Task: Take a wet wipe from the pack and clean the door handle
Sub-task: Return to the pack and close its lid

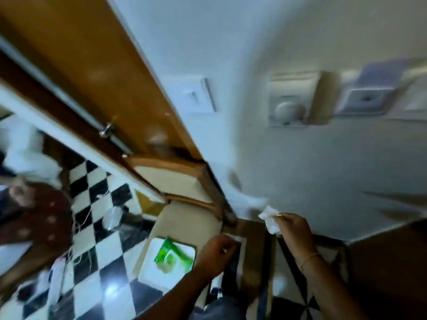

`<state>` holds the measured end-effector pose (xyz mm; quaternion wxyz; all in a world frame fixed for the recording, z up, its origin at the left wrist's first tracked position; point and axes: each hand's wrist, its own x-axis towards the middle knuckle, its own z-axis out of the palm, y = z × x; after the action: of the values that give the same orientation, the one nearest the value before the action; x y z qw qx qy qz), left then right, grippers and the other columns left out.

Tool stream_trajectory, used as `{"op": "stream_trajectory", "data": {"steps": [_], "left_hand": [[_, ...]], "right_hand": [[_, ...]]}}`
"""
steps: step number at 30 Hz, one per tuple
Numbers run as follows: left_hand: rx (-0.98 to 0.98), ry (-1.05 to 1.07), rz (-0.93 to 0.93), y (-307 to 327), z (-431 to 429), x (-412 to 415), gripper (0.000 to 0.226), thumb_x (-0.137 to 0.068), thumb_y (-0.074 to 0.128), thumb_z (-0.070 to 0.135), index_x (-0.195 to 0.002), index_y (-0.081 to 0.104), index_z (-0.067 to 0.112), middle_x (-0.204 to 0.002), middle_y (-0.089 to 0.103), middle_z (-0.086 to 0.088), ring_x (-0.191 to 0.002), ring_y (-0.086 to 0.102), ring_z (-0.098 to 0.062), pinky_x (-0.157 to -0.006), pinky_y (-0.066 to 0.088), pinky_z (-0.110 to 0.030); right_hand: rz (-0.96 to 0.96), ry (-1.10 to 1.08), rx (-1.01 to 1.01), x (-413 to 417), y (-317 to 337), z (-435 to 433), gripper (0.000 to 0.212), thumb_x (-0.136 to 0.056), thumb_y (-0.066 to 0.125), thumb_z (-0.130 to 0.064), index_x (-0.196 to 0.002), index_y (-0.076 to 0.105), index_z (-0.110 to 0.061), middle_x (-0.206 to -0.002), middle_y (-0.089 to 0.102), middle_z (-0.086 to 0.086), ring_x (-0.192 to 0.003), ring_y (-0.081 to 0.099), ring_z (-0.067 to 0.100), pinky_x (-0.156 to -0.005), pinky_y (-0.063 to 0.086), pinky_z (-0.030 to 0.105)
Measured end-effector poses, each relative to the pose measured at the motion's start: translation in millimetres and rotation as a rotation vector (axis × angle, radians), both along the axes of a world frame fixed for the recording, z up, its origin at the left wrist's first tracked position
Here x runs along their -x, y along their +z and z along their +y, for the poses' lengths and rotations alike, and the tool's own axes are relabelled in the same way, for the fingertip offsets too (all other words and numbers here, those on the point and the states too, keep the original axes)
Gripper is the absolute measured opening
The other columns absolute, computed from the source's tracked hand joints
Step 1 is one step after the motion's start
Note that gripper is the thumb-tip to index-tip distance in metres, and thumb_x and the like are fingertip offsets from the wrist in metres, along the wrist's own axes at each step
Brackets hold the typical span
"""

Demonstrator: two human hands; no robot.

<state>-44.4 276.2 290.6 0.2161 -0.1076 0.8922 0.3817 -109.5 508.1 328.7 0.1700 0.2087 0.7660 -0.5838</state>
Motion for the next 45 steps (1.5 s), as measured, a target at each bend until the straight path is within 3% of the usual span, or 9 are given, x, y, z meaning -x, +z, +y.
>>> {"op": "stream_trajectory", "data": {"steps": [5, 9, 14, 17, 20, 24, 31, 40, 45], "left_hand": [[0.083, 0.674, -0.238, -88.5, -122.5, -100.8, 0.021, -0.104, 0.065, 0.019, -0.102, 0.084, 0.027, -0.109, 0.081, -0.001, -0.086, 0.074, -0.016, -0.068, 0.051, -0.011], [0.104, 0.969, -0.364, -150.1, -190.2, -132.1, 0.018, -0.104, 0.06, 0.015, -0.104, 0.078, 0.016, -0.118, 0.08, -0.019, -0.107, 0.075, -0.037, -0.095, 0.06, -0.041], [-0.001, 1.374, -0.267, -235.2, -248.6, -108.8, 0.067, -0.102, 0.07, 0.047, -0.155, 0.053, 0.009, -0.153, 0.055, -0.023, -0.138, 0.061, -0.044, -0.119, 0.049, -0.056], [0.008, 1.36, -0.249, -270.2, -267.4, -92.6, 0.077, -0.092, 0.07, 0.07, -0.149, 0.056, 0.019, -0.149, 0.063, -0.012, -0.134, 0.066, -0.035, -0.11, 0.056, -0.051], [0.016, 1.307, -0.286, -300.2, -279.5, -96.3, 0.048, -0.099, 0.065, 0.058, -0.124, 0.072, 0.018, -0.128, 0.079, -0.01, -0.116, 0.075, -0.035, -0.099, 0.062, -0.046], [-0.033, 1.36, -0.187, -324.1, -284.6, -111.5, 0.027, -0.102, 0.064, 0.037, -0.103, 0.075, 0.013, -0.109, 0.082, -0.01, -0.098, 0.076, -0.033, -0.085, 0.061, -0.038], [-0.093, 1.353, -0.019, -326.4, -270.3, -125.2, 0.029, -0.104, 0.064, 0.027, -0.089, 0.062, 0.002, -0.078, 0.069, -0.01, -0.083, 0.076, -0.04, -0.077, 0.068, -0.059], [-0.187, 1.363, 0.075, -319.6, -259.1, -123.5, 0.031, -0.101, 0.059, 0.035, -0.104, 0.063, 0.004, -0.101, 0.073, -0.023, -0.096, 0.078, -0.041, -0.077, 0.071, -0.057], [-0.203, 1.415, 0.096, -325.6, -254.0, -132.4, 0.027, -0.101, 0.061, 0.035, -0.104, 0.064, 0.008, -0.103, 0.073, -0.021, -0.101, 0.077, -0.042, -0.082, 0.07, -0.06]], "right_hand": [[-0.126, 0.396, -0.185, -7.8, -47.7, -99.7, 0.022, -0.091, 0.062, -0.016, -0.084, 0.074, 0.001, -0.081, 0.073, 0.022, -0.073, 0.067, 0.029, -0.064, 0.043, 0.032], [-0.142, 0.647, -0.269, -14.6, -102.6, -175.5, 0.024, -0.09, 0.062, -0.008, -0.103, 0.075, -0.023, -0.098, 0.073, -0.005, -0.095, 0.069, 0.022, -0.078, 0.051, 0.031], [-0.145, 0.77, -0.248, -25.0, -195.7, -298.9, 0.028, -0.079, 0.064, 0.004, -0.101, 0.067, -0.014, -0.1, 0.074, 0.007, -0.096, 0.069, 0.028, -0.089, 0.057, 0.039], [-0.119, 0.834, -0.263, -38.7, -249.1, -360.7, 0.021, -0.075, 0.069, 0.001, -0.084, 0.063, -0.017, -0.088, 0.07, 0.002, -0.084, 0.065, 0.024, -0.076, 0.049, 0.028], [-0.102, 0.879, -0.28, -53.7, -293.2, -401.4, 0.018, -0.077, 0.072, -0.003, -0.078, 0.065, -0.019, -0.082, 0.071, 0.001, -0.079, 0.067, 0.024, -0.073, 0.052, 0.026], [-0.091, 1.005, -0.27, -71.6, -334.9, -431.1, 0.025, -0.087, 0.071, -0.009, -0.111, 0.078, -0.01, -0.117, 0.076, 0.009, -0.106, 0.073, 0.027, -0.096, 0.057, 0.03], [-0.073, 1.416, -0.454, -67.2, -356.0, -425.0, 0.063, -0.093, 0.06, -0.02, -0.155, 0.046, -0.023, -0.159, 0.043, 0.002, -0.143, 0.045, 0.031, -0.116, 0.043, 0.046], [-0.236, 1.661, -0.597, -42.3, -353.6, -427.7, 0.062, -0.083, 0.06, -0.039, -0.141, 0.037, -0.041, -0.125, 0.069, 0.013, -0.111, 0.067, 0.038, -0.091, 0.053, 0.04], [-0.273, 1.764, -0.618, -38.5, -354.8, -446.0, 0.063, -0.085, 0.057, -0.037, -0.146, 0.041, -0.034, -0.139, 0.061, 0.013, -0.124, 0.061, 0.038, -0.106, 0.049, 0.044]]}}
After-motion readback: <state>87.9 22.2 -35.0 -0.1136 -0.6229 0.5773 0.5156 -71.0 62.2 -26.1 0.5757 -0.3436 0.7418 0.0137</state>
